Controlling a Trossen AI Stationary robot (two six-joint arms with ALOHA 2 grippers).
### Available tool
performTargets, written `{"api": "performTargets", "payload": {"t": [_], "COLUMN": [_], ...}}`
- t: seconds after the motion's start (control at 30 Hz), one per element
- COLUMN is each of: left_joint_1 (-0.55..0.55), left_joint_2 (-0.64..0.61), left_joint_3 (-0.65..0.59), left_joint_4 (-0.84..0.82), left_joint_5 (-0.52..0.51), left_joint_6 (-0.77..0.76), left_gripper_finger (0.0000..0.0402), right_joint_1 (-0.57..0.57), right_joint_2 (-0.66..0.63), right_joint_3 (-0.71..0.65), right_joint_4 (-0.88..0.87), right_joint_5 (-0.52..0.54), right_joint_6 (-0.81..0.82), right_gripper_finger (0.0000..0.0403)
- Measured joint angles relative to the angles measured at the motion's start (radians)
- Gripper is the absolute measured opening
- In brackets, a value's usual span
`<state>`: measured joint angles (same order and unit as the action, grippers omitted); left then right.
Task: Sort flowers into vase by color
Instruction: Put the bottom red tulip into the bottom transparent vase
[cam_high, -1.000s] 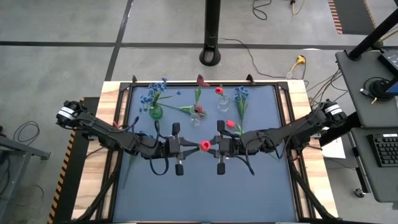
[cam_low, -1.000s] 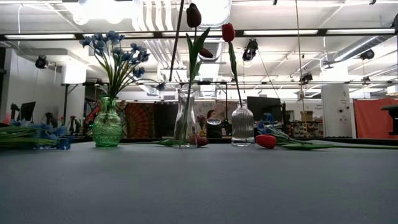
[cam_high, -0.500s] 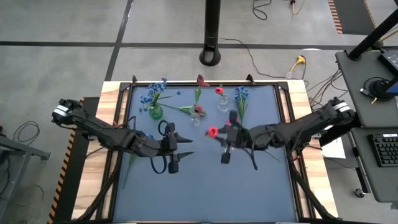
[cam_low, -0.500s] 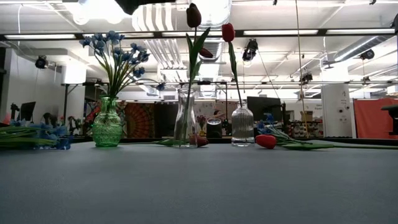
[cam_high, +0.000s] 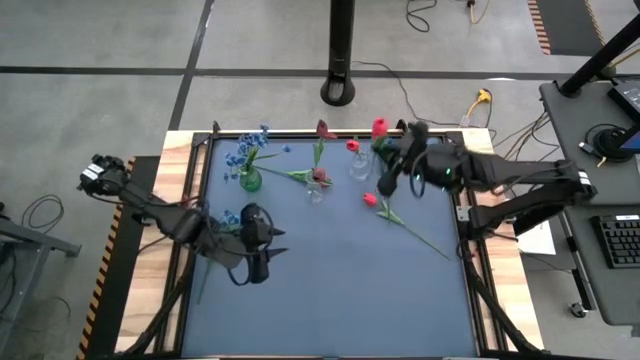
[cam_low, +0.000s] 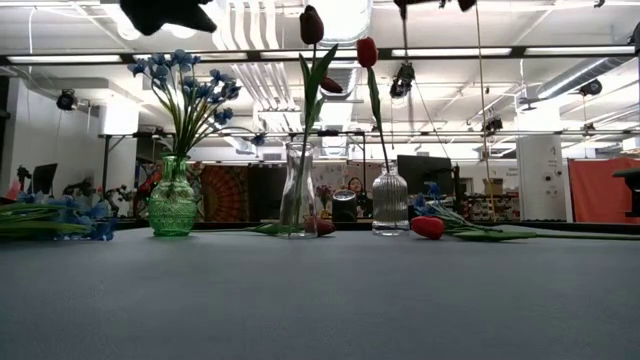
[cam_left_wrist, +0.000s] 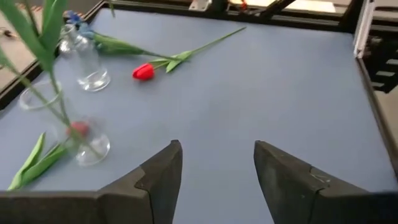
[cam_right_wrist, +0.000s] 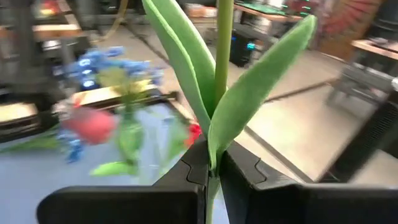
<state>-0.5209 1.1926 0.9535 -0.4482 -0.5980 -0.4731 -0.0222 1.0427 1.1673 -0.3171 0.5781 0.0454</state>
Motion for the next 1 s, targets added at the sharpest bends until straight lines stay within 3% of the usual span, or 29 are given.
{"api": "performTargets", "payload": {"t": [0.2,0.37,0.5,1.0], "left_joint_1": [-0.048,-0.052,-0.054,-0.058], "left_joint_2": [-0.015,-0.017,-0.017,-0.017], "left_joint_3": [0.0,0.0,0.0,0.0], "left_joint_4": [-0.083,-0.165,-0.195,-0.212], "left_joint_5": [-0.072,-0.076,-0.076,-0.101], "left_joint_6": [-0.1,-0.18,-0.209,-0.206], "left_gripper_finger": [0.018,0.018,0.018,0.018], "right_joint_1": [-0.147,-0.256,-0.316,-0.363], "right_joint_2": [-0.042,-0.026,-0.005,0.034], "right_joint_3": [-0.017,-0.031,-0.032,-0.091], "right_joint_4": [0.028,0.152,0.187,0.256], "right_joint_5": [-0.022,-0.193,-0.246,-0.295], "right_joint_6": [-0.023,-0.042,-0.045,-0.047], "right_gripper_finger": [0.0018,0.0018,0.0018,0.0018]}}
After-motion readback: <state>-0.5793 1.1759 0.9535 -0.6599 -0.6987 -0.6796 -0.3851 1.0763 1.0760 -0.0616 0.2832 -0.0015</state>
